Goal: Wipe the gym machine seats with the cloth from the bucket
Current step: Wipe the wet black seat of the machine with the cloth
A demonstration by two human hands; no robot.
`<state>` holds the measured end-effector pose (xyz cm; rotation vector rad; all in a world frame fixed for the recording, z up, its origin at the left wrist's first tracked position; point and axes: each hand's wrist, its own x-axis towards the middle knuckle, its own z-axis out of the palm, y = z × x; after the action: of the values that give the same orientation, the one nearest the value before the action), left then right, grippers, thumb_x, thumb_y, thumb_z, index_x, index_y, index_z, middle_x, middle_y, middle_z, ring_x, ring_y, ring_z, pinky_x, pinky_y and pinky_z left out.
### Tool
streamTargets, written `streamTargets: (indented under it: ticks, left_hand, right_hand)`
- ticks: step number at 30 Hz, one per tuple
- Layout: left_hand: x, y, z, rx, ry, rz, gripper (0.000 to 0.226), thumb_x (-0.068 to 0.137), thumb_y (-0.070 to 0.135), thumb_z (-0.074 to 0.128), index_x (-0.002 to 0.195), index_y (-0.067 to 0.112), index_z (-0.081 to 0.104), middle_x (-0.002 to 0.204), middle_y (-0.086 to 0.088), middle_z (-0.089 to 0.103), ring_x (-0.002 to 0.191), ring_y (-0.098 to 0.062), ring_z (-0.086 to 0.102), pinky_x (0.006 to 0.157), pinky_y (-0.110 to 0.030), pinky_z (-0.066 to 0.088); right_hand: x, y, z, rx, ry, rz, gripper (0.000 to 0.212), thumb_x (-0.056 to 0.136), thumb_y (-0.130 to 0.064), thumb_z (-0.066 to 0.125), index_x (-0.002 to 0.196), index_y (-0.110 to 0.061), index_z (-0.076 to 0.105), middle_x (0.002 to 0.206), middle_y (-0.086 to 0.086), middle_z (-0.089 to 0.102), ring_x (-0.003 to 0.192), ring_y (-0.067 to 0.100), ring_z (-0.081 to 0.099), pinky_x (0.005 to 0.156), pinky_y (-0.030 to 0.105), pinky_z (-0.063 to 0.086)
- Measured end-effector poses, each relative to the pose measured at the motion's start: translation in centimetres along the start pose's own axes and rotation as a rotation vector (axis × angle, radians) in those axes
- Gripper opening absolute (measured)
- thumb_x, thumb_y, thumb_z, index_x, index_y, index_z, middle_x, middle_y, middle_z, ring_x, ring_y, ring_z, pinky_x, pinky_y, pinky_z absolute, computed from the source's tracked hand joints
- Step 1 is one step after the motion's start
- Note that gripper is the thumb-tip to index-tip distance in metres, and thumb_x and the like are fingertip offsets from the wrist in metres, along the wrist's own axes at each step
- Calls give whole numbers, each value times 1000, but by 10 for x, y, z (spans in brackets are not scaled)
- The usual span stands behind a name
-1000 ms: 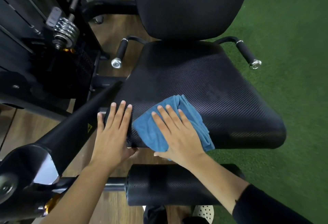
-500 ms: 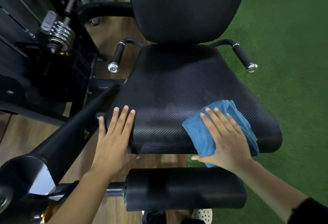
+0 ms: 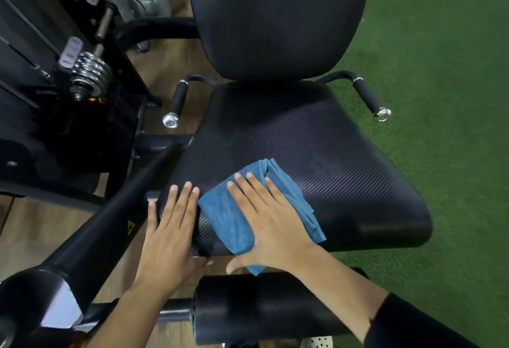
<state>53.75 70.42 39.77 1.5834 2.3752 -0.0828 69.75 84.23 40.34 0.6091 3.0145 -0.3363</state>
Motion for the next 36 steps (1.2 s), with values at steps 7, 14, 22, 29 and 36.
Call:
streamTargets:
  ticks: [7, 14, 22, 29, 36]
  left_hand:
    - [-3, 3, -15, -251, 56, 42, 106, 58, 49, 44, 151, 17, 6, 159, 4, -2, 144, -10, -16, 115, -40, -16]
    - [15, 105, -38, -338, 265, 6, 91, 77, 75, 35, 149, 20, 22, 158, -2, 9, 146, -18, -3, 115, -47, -4]
    - [44, 123, -10, 32, 65, 21, 127, 48, 101, 30, 148, 22, 28, 155, -15, 22, 143, -39, 13, 106, -71, 8]
    - [28, 66, -9, 127, 78, 160, 121, 44, 97, 43, 144, 30, 35, 148, -9, 38, 139, -37, 26, 99, -75, 14]
    - [11, 25, -16, 173, 32, 161, 115, 47, 93, 43, 143, 31, 33, 145, -9, 40, 136, -45, 25, 93, -77, 16]
  right_hand:
    - [-41, 65, -36, 145, 237, 257, 82, 91, -69, 23, 150, -12, 22, 157, 5, 20, 146, 19, 11, 117, 49, 17]
    - [-71, 118, -18, 100, 202, 432, 68, 97, -57, 15, 148, -14, 29, 155, 4, 25, 145, 20, 15, 116, 49, 17]
    - [-75, 117, -5, 28, 140, 385, 65, 99, -55, 15, 146, -14, 35, 152, 5, 33, 143, 25, 22, 115, 50, 20]
    - [-76, 118, -7, 23, 123, 391, 66, 98, -58, 12, 146, -18, 34, 152, 3, 32, 144, 24, 21, 116, 49, 18]
    - [-74, 115, -8, 13, 84, 401, 69, 97, -60, 8, 147, -18, 32, 153, 3, 30, 144, 25, 21, 116, 50, 18]
